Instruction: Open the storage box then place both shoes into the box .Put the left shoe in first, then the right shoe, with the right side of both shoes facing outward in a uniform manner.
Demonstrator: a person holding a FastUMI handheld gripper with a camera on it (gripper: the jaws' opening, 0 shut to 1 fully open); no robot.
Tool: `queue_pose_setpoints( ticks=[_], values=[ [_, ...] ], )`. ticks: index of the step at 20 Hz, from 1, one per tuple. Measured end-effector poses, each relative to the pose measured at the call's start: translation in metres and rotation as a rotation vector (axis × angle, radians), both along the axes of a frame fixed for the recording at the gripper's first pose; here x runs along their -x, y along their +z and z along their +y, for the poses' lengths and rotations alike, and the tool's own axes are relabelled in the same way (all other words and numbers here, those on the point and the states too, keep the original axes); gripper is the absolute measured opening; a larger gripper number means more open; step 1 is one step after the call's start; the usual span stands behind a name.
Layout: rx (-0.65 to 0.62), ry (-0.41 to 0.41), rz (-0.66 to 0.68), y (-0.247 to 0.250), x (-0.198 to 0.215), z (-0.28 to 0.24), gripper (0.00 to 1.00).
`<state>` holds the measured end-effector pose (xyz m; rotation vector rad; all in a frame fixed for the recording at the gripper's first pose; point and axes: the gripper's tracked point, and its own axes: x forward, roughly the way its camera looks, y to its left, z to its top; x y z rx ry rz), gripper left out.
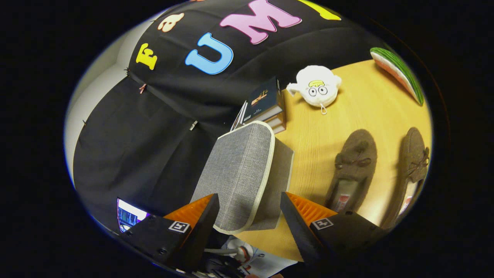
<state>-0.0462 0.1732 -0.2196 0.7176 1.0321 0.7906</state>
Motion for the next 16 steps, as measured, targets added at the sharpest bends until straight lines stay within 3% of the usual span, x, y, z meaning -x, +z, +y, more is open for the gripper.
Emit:
queue_pose_setpoints(
  ticks=[5, 13, 15, 16],
  values=[
    [-0.120, 0.033, 0.156, -0.019, 0.006, 0.029, 0.97],
    [-0.299, -0.032, 0.449, -0.022, 0.013, 0.049, 0.94],
    [-0.321, -0.044, 0.500, -0.018, 0.017, 0.053, 0.67],
    [-0.323, -0.037, 0.502, -0.017, 0.018, 0.054, 0.64]
  ],
)
